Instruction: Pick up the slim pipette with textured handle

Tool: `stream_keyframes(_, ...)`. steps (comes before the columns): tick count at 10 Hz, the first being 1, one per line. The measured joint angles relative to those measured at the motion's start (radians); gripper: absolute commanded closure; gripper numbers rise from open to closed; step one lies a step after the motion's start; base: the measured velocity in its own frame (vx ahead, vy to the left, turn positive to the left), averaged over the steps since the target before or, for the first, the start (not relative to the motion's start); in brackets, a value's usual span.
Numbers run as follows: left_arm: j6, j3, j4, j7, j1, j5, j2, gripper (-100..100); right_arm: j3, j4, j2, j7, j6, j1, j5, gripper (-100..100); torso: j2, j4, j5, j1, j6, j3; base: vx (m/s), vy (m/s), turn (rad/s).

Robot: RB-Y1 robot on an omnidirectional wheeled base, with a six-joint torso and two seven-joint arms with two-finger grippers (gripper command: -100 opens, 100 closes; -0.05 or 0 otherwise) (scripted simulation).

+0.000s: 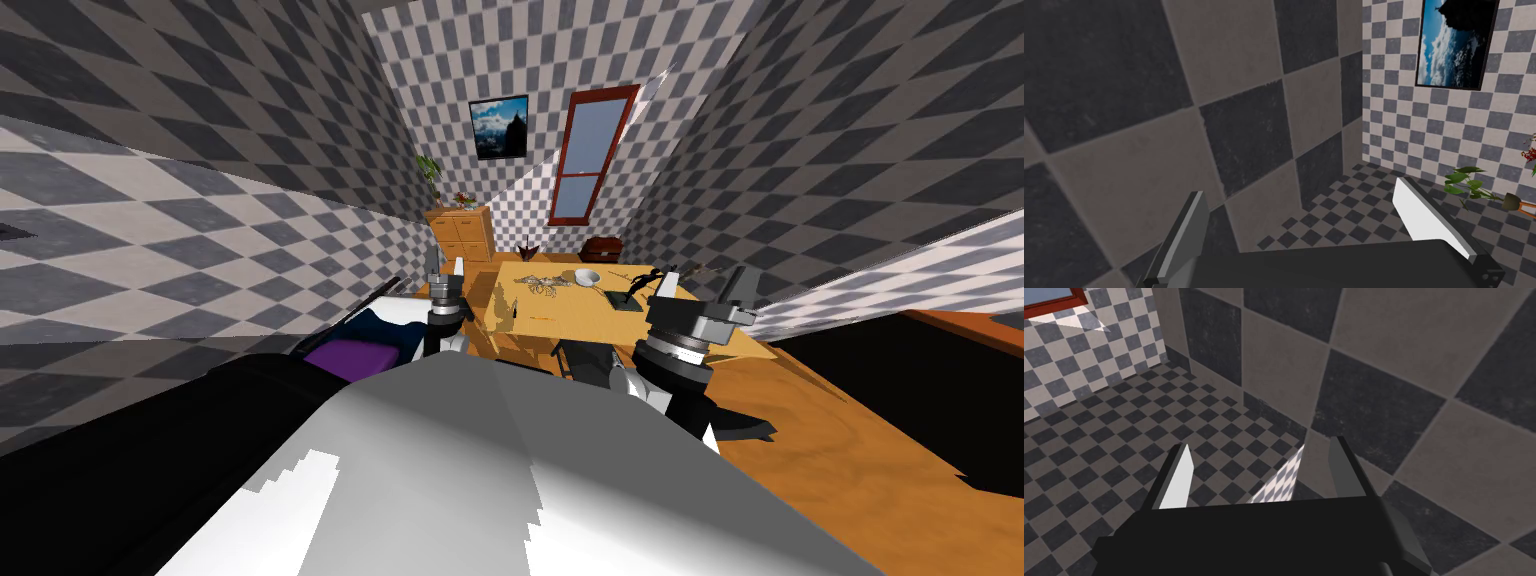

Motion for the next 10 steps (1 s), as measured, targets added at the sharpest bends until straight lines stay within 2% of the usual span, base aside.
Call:
stream_keyframes(3, 0.036, 0.012, 0.002, -0.004, 0.010, 0.022, 0.066, -100, 0.000, 0.000, 0.000, 0.000, 0.000, 0.000, 0.000, 0, 0.005, 0.001, 0.000, 0.001, 0.000, 0.003, -0.084, 0.011, -0.136)
stream_keyframes(6, 0.092, 0.031, 0.025, -0.015, 0.014, 0.054, 0.107, -100, 0.000, 0.000, 0.000, 0.000, 0.000, 0.000, 0.000, 0, 0.007, 0.002, 0.000, 0.001, 0.000, 0.004, -0.108, 0.005, -0.197)
stream_keyframes(8, 0.139, 0.038, 0.025, -0.024, 0.022, 0.072, 0.119, -100, 0.000, 0.000, 0.000, 0.000, 0.000, 0.000, 0.000, 0, 0.006, 0.001, 0.000, 0.001, 0.000, 0.004, -0.065, 0.003, -0.124)
stream_keyframes(10, 0.188, 0.051, 0.039, -0.032, 0.029, 0.098, 0.132, -100, 0.000, 0.000, 0.000, 0.000, 0.000, 0.000, 0.000, 0, 0.005, 0.001, 0.000, 0.001, 0.000, 0.003, -0.088, -0.002, -0.308)
